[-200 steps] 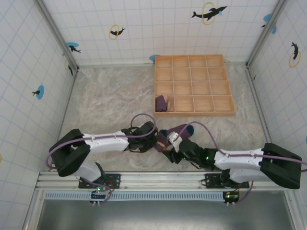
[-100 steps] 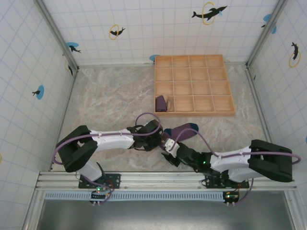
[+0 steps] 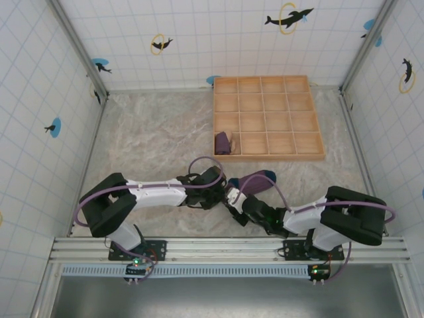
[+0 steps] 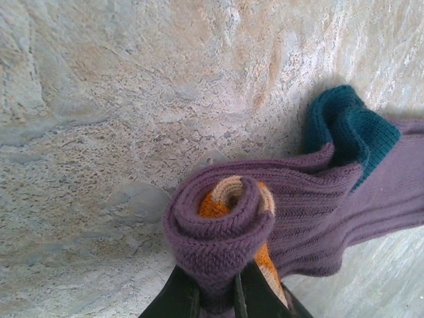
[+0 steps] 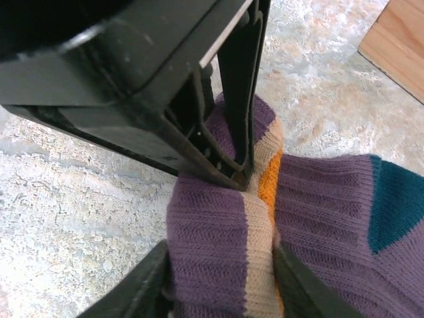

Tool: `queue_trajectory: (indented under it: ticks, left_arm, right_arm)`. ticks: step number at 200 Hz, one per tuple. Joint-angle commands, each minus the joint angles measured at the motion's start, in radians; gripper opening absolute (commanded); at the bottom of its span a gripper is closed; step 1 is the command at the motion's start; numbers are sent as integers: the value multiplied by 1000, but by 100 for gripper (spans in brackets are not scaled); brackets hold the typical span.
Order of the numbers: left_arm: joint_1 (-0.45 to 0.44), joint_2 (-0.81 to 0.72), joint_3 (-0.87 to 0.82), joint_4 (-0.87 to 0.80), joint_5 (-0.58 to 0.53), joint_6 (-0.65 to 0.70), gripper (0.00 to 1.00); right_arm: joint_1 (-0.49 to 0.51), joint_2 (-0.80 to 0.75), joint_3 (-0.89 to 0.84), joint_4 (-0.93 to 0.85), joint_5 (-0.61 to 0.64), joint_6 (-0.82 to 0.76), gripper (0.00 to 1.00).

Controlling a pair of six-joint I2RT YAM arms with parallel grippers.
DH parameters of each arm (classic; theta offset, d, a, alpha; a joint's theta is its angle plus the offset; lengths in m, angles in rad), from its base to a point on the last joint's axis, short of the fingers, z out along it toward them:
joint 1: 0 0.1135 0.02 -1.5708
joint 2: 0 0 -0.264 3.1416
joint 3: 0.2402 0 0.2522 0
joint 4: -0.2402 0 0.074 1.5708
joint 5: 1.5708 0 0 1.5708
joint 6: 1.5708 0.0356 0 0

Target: Roll the socks

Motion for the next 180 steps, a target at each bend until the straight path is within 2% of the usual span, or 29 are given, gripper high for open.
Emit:
queue_trajectory:
  ticks: [1, 20, 24, 45, 52, 67, 94, 133, 180]
  left_arm:
    - [-12, 12, -29, 17, 4, -47, 0]
    - [-10, 12, -26, 33, 4, -33, 0]
    - [-12, 13, -21, 33, 5, -29, 3]
    - [-17, 24, 17, 14, -6, 18, 39]
    - [-19, 22, 26, 12, -14, 31, 49]
    - [-21, 6, 23, 12, -34, 43, 58]
    - [-21, -47, 10, 12, -107, 71, 62]
    - [-21, -109, 8, -49, -211, 81, 61]
    - [-20, -173, -57, 26, -251, 116, 60]
  right_arm:
    - [-3, 14, 18, 8, -15, 33, 31]
    - [-4, 17, 10, -6, -29, 60, 18]
    - [-5, 16, 10, -13, -34, 67, 16]
    - [-14, 4, 6, -40, -59, 130, 3]
    - [-20, 0, 3, -45, -75, 158, 0]
    - [-30, -10, -9, -52, -96, 210, 0]
    - [-49, -41, -34, -50, -143, 313, 0]
    - [-114, -87, -70, -67, -239, 504, 0]
    - [-202, -93, -147, 9, -358, 758, 0]
